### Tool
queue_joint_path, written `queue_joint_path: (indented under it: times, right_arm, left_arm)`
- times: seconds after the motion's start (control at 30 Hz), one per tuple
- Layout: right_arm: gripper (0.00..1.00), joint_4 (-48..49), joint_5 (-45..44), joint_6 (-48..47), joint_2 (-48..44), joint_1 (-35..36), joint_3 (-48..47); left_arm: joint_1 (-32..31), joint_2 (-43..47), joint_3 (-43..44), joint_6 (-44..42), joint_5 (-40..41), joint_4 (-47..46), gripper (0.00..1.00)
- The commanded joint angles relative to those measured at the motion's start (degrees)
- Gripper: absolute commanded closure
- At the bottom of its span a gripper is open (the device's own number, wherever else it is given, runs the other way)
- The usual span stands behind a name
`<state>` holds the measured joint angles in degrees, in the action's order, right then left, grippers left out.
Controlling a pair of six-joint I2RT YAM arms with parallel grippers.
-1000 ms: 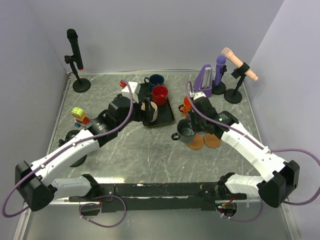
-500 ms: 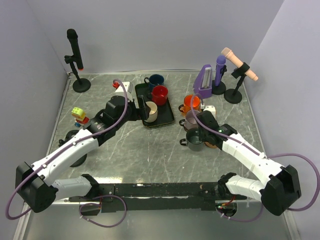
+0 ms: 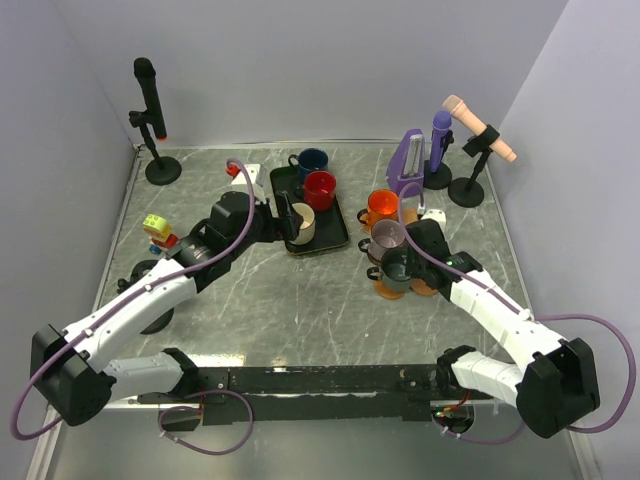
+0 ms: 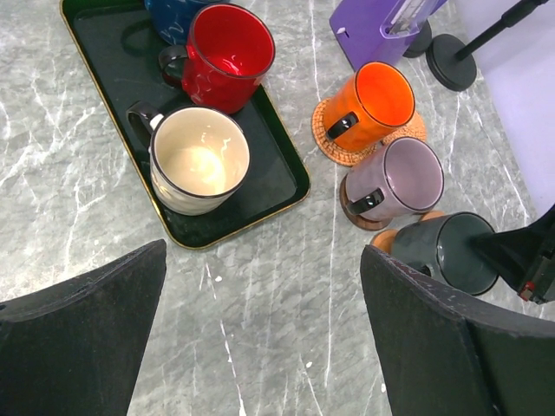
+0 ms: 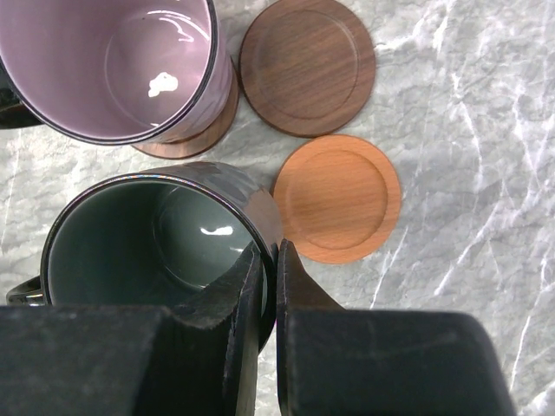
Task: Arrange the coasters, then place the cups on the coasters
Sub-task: Place the cup on the coaster.
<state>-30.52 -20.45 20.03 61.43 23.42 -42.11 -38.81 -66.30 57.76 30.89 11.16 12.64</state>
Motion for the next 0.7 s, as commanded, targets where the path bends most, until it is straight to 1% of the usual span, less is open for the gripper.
queue_joint_path:
  times: [0.0, 0.3, 0.67]
  right_arm:
    - [1.0, 5.56, 1.72, -0.87, -2.28, -0.39, -0.17]
    - [1.0, 7.05, 4.36, -2.97, -3.51, -0.48, 1.94]
    - [1.0, 8.46, 5.24, -5.88, -2.01, -0.92, 2.2]
  left_arm:
    - [0.31, -0.49, 0.78, -0.04, -1.31, -2.97, 0.03]
    - [0.31, -1.99, 1.48, -1.01, -2.72, -3.24, 0.03]
    - [0.31, -2.16, 1.48, -1.01, -2.99, -3.59, 0.03]
